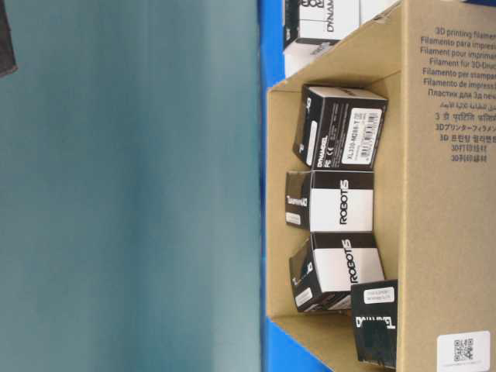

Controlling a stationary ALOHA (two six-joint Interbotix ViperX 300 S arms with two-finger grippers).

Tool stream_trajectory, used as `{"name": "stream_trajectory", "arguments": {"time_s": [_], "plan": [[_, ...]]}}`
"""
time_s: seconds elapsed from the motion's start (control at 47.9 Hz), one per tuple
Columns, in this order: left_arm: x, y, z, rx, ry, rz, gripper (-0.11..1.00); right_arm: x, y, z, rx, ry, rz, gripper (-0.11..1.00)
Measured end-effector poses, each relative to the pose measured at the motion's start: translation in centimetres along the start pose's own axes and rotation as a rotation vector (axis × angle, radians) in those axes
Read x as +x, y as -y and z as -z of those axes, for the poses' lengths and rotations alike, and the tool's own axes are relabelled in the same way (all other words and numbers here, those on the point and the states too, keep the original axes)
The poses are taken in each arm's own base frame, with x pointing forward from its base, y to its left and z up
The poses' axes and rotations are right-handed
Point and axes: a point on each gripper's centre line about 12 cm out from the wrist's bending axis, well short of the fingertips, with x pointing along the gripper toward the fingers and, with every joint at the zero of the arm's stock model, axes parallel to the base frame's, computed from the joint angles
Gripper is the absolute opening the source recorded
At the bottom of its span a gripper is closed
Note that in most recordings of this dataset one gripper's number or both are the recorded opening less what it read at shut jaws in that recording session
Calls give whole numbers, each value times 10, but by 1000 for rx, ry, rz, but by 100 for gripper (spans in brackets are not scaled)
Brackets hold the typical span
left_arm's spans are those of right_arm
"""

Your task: Pick a box that is randomly placed inside the cardboard box.

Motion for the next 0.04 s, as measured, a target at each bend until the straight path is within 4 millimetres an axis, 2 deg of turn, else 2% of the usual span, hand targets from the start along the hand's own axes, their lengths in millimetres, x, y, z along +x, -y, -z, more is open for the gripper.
{"name": "stream_trajectory", "arguments": {"time_s": [0.042], "plan": [[3,0,2,-3,-8,0,-6,-1,-1,0,-1,0,-3,99]]}}
